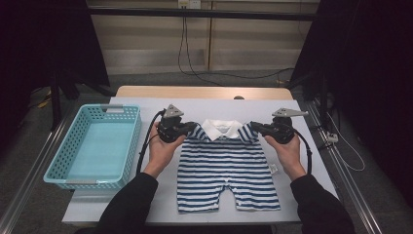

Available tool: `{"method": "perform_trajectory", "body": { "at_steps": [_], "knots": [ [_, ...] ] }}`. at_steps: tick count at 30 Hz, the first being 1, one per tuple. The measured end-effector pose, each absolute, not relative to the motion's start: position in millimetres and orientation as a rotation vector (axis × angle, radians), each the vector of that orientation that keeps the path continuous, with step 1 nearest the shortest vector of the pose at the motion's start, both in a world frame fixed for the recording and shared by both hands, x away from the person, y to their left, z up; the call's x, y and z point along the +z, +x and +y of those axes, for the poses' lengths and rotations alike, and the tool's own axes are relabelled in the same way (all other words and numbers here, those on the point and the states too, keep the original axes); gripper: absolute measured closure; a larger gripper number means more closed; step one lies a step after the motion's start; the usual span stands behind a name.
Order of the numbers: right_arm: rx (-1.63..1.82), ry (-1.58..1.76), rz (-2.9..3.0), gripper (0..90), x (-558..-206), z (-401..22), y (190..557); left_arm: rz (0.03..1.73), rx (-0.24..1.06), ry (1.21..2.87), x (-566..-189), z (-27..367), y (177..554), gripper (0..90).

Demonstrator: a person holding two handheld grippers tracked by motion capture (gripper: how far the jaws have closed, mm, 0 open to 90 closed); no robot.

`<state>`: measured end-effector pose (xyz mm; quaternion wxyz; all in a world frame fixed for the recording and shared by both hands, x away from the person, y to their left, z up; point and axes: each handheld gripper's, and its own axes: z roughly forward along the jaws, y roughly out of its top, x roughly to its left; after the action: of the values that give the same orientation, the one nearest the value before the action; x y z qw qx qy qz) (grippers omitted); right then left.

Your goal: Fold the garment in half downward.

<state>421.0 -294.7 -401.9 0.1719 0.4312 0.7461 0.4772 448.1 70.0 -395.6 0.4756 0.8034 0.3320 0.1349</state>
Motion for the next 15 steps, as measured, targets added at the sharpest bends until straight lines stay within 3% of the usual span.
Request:
{"method": "perform_trajectory", "body": {
  "at_steps": [15],
  "knots": [
    [1.345,1.197,2.148,88.1,-405,-294,409,0.768,0.324,1.986,-399,68,433,86.0]
  ]
}}
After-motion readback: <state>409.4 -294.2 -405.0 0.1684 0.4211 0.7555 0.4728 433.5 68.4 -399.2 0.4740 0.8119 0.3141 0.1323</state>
